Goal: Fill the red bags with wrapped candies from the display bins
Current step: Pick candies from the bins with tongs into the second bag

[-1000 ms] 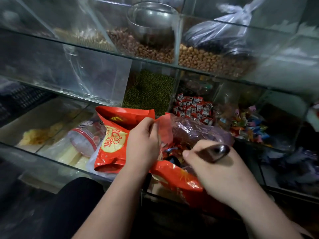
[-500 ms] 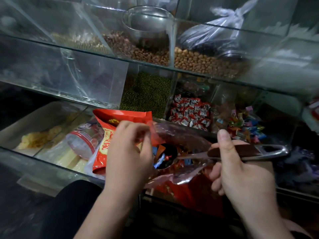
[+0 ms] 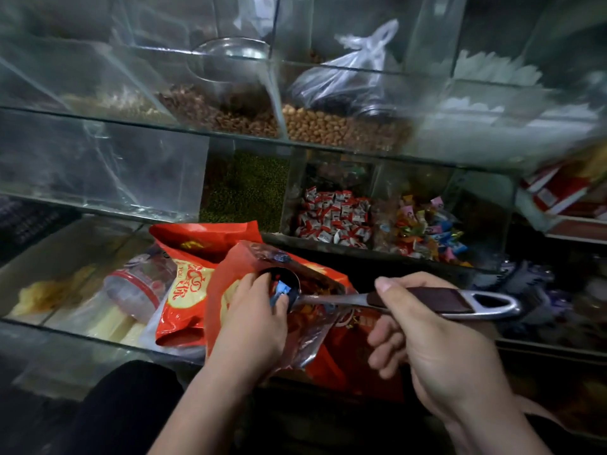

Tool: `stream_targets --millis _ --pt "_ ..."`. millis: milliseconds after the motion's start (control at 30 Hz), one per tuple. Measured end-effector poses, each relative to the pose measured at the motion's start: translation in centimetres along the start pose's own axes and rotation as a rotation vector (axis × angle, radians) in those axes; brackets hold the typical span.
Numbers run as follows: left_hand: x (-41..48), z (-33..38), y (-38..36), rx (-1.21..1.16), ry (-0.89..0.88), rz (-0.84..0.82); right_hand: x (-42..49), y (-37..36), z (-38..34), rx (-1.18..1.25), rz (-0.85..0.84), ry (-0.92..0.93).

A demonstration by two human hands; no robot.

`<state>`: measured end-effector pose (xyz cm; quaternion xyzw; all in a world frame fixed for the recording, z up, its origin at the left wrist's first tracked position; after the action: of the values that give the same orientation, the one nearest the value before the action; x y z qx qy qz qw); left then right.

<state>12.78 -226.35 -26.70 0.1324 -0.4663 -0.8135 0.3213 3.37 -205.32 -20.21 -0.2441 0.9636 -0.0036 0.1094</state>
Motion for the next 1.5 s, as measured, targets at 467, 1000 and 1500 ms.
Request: stream_targets --millis 467,1000,1500 --pt "-1.9 3.1 2.5 -0.164 -0.184 0.198 -3.5 -0.8 -1.8 0.075 -0.227 0.017" --pt "5.6 23.1 0.4 -0.047 -0.628 0.046 -3.6 13.5 -7.6 0.292 0.287 0.226" --pt "12.2 26.1 -12.4 -0.368 -0.309 -0.181 3.7 17.3 -4.3 -0.213 0.427 0.375"
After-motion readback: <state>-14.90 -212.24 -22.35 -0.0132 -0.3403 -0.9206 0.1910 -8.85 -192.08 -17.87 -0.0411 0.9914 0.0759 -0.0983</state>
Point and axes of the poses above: each hand's wrist, its own x-axis towards the middle knuckle, its own y-axis out of the back of the hand, z = x × y, the point moved 9 cm from there along x, towards the middle knuckle, and after that the axes turned 7 degrees about -y, right-handed, at the moved point
